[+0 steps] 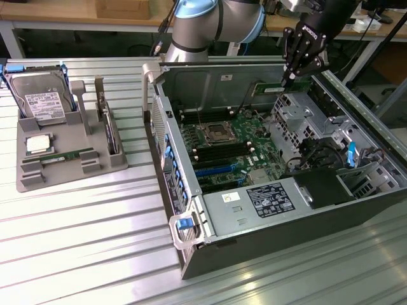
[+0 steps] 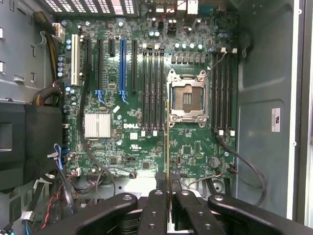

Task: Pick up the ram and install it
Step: 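Insert the ram into the slot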

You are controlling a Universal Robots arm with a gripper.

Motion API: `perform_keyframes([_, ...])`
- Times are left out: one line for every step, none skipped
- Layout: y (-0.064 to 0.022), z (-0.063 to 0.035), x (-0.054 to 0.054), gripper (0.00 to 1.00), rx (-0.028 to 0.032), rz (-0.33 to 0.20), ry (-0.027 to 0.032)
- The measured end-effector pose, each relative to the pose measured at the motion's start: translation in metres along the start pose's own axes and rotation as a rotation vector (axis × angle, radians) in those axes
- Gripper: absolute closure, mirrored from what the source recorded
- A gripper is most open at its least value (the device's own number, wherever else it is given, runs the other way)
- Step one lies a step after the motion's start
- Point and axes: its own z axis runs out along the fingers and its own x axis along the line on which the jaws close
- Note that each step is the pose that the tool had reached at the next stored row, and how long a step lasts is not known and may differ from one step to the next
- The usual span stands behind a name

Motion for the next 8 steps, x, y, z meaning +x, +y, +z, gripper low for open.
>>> perform_keyframes([0.0,0.0005,0.0,0.87,0.0,0.0,-0.0001])
perform_keyframes([-0.0001,0.0011,0.0,0.87,0.0,0.0,0.0])
perform_keyframes([-0.0001,0.002,0.0,0.87,0.0,0.0,0.0])
perform_keyframes([-0.0001,0.0025,0.0001,0.87,0.0,0.0,0.0])
perform_keyframes([-0.0002,0.0032,0.0001,0.87,0.0,0.0,0.0])
perform_keyframes([-0.0002,0.0035,0.0001,0.87,0.0,0.0,0.0])
perform_keyframes([-0.0002,0.0039,0.0001,0.87,0.0,0.0,-0.0001])
perform_keyframes([-0.0002,0.0041,0.0001,0.87,0.0,0.0,0.0])
